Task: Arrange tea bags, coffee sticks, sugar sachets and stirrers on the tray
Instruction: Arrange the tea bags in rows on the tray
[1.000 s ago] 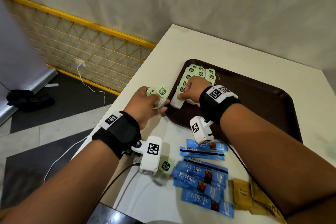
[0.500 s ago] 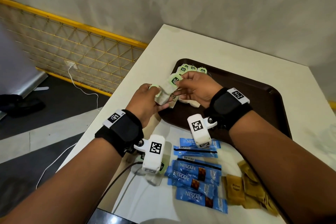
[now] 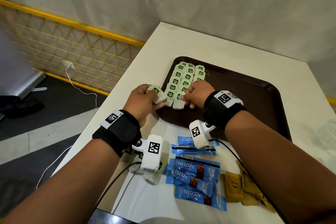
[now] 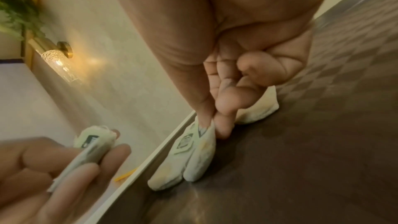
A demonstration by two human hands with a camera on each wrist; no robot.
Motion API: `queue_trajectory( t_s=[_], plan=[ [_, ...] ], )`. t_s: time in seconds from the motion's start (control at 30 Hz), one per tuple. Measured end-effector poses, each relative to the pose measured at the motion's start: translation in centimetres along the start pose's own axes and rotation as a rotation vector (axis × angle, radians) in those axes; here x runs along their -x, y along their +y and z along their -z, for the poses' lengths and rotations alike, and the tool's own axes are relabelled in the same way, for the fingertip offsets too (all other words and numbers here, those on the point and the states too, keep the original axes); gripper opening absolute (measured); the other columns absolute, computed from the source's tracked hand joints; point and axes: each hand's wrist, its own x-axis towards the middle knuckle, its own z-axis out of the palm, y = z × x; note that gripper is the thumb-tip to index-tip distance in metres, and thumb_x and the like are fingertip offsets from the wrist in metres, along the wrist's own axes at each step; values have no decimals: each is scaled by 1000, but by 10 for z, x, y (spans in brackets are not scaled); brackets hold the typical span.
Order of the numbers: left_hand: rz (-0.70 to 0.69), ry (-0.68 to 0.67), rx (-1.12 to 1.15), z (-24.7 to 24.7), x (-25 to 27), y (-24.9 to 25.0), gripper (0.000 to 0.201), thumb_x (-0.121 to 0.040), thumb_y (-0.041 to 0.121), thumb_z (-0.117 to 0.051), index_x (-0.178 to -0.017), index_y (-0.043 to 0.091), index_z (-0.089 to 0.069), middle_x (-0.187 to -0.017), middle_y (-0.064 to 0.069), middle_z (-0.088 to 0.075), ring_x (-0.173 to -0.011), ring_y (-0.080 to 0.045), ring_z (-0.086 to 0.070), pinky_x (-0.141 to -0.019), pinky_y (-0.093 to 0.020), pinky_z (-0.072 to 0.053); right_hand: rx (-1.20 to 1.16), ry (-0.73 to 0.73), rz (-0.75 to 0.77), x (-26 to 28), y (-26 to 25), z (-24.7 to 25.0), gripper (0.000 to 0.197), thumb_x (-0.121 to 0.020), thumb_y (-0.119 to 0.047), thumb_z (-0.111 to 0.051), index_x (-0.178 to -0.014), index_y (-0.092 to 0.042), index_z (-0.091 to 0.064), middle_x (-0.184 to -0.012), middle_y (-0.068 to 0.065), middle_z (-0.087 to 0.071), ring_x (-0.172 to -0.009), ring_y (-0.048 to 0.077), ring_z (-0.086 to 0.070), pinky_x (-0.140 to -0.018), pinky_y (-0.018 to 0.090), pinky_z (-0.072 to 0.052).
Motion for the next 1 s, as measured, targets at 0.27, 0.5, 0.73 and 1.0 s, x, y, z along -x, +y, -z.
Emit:
queue_trajectory(
  t_s=[0.27,0.5,0.73,1.0],
  plan=[
    [-22,-35,-106,4,4,-2,32,-90,-7,-54,-118,7,-49,-108,-16,-61,-89,-23,-67,-66,-27,-60,201,141,106,-3,-2,0,30,-86,-35,-65,-78,-6,-60,-76,8,-60,-64,19,-56,-63,29,-47],
    [-40,-57,-226,-4,6,-1,42,-84,1,-68,-121,12,-51,-85,-5,-61,-73,-18,-65,-60,-26,-55,-336,-105,274,24,-12,-3,22,-83,-22,-71,-92,-3,-67,-75,6,-62,-57,10,-56,-45,18,-42],
    [-159,64,-501,-1,-4,-10,27,-82,9,-71,-107,14,-60,-88,3,-56,-79,-13,-56,-66,-27,-46,-479,-7,18,20,20,10,19,-84,-10,-69,-97,-4,-57,-68,14,-61,-44,10,-58,-41,16,-46],
    [-19,63,-632,6,-8,-12,31,-79,-7,-62,-103,12,-58,-98,-11,-56,-82,-29,-59,-81,-45,-56,-386,17,-197,11,30,9,19,-85,-7,-67,-77,-7,-50,-73,15,-63,-57,21,-65,-57,27,-58]
  ],
)
